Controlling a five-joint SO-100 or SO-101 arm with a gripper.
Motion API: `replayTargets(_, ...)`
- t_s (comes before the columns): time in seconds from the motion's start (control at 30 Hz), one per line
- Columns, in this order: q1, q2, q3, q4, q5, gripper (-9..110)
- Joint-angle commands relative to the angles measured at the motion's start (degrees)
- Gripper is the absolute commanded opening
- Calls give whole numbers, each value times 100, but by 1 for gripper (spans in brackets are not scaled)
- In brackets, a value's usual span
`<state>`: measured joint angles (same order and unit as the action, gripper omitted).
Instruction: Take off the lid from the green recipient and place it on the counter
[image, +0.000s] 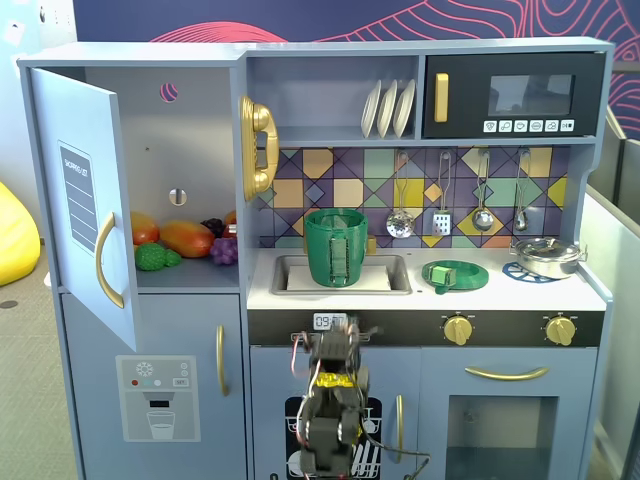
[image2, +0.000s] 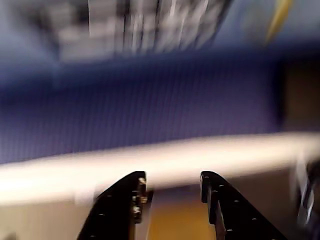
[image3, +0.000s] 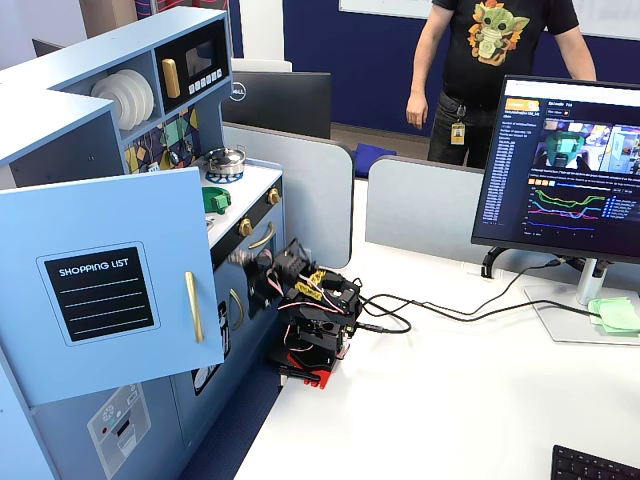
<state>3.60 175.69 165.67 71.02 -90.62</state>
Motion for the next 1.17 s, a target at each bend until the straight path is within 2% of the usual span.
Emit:
replayTargets(0.0, -237, 475, 598, -123, 615, 0)
replayTargets(0.07, -334, 439, 598, 44, 940, 0)
replayTargets(0.2, -448, 633, 598, 1081, 932, 0)
replayTargets(0.33, -316, 642, 606, 1573, 1116, 0)
replayTargets(0.47, -229, 642, 606, 1573, 1099, 0)
replayTargets(0.63, 79, 642, 606, 1679, 396, 1)
replayTargets(1.13, 105, 642, 606, 1679, 404, 1)
